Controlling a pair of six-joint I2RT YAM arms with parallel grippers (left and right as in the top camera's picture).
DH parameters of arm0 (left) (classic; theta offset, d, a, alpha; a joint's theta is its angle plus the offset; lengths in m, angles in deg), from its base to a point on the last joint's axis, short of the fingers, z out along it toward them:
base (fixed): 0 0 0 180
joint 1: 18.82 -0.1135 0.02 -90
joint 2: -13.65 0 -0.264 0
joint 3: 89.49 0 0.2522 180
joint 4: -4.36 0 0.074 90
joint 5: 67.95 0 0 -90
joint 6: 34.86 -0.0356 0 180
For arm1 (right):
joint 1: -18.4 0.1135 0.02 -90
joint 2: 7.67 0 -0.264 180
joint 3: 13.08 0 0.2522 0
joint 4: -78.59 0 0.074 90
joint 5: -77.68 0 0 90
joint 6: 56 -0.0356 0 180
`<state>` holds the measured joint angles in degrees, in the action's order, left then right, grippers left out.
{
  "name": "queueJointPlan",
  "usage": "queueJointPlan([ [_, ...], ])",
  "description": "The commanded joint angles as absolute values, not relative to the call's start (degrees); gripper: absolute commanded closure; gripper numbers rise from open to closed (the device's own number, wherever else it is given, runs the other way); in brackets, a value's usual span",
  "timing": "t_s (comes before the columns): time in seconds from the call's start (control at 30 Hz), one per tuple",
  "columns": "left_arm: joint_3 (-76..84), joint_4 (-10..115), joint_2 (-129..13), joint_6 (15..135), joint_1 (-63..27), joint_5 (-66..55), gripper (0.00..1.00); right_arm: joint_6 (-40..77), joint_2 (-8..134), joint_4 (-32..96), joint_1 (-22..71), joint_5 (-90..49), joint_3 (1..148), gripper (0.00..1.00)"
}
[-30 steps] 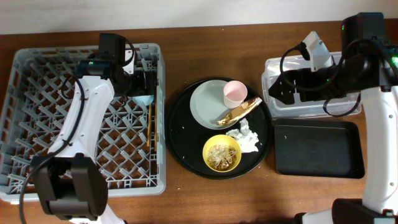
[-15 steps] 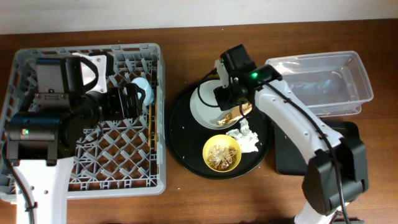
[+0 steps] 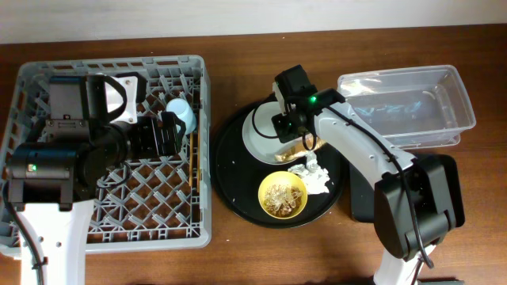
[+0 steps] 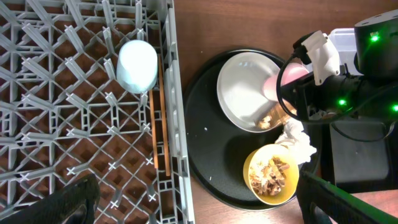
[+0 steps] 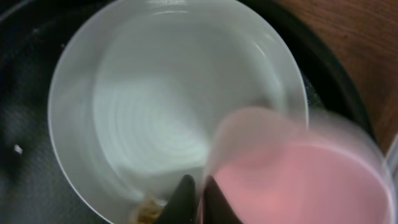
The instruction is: Sort waste into correct bins and load items into the dishwasher rack
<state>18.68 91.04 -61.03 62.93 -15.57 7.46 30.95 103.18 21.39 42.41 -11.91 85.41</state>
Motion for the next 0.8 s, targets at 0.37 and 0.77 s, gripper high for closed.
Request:
queueJointPlan([
  [0.37, 19.0, 79.0, -60.5, 52.9, -15.6, -47.3, 0.00, 48.9, 76.0, -18.2, 23.8, -78.0, 120.4, 0.96],
  [0.77, 19.0, 73.3, -60.5, 52.9, -5.4, -61.2, 0.01, 68.3, 77.4, -30.1, 28.9, -99.9, 119.9, 0.96],
])
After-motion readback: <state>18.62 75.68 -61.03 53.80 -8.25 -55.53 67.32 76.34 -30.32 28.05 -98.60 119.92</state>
